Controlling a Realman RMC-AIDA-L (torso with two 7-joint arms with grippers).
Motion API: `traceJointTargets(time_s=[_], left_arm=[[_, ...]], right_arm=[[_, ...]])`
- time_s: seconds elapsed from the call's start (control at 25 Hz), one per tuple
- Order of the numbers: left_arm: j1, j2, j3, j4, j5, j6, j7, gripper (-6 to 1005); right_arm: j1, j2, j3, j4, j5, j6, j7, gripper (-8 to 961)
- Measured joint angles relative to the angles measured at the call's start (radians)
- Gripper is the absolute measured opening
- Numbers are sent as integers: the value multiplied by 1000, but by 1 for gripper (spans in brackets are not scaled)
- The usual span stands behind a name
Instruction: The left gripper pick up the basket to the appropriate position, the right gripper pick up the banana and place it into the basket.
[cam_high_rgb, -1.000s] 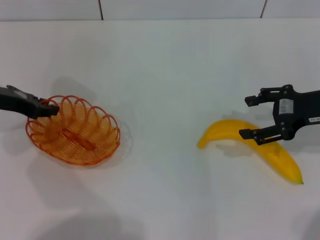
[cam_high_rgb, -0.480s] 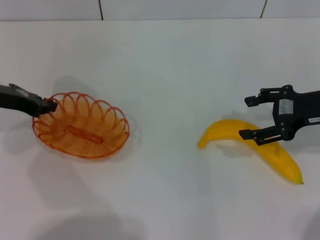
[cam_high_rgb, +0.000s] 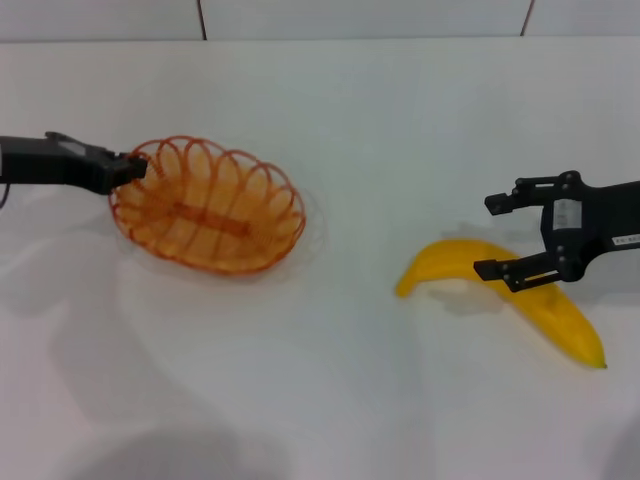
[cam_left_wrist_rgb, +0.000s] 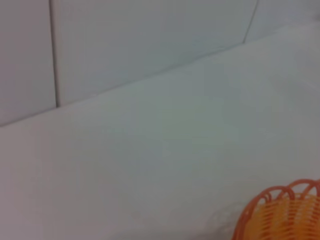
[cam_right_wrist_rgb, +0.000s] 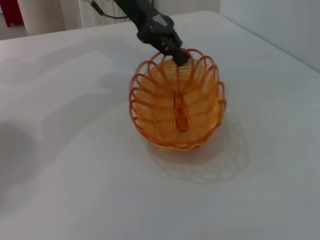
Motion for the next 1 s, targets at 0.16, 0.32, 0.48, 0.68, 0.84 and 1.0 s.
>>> traceJointTargets(time_s=[0.16, 0.32, 0.48, 0.68, 0.84, 1.0], left_arm=[[-5, 0, 0, -49, -53, -46, 21, 80], [-5, -1, -1, -84, -94, -75, 35, 77], [-2, 0, -1, -131, -130, -109, 50, 75], [-8, 1, 1, -180, -137, -145, 69, 75], [-17, 2, 6, -210, -137, -162, 73, 74], [-17, -1, 0, -217, -136, -172, 75, 73]], right_arm=[[15, 0, 0, 16, -16, 0, 0, 882], [28, 0, 4, 35, -33, 0, 0, 882], [29, 0, 4, 37, -36, 0, 0, 881], [36, 0, 1, 39, -36, 0, 0, 881], [41, 0, 0, 48, -36, 0, 0, 881], [43, 0, 0, 50, -36, 0, -1, 881]])
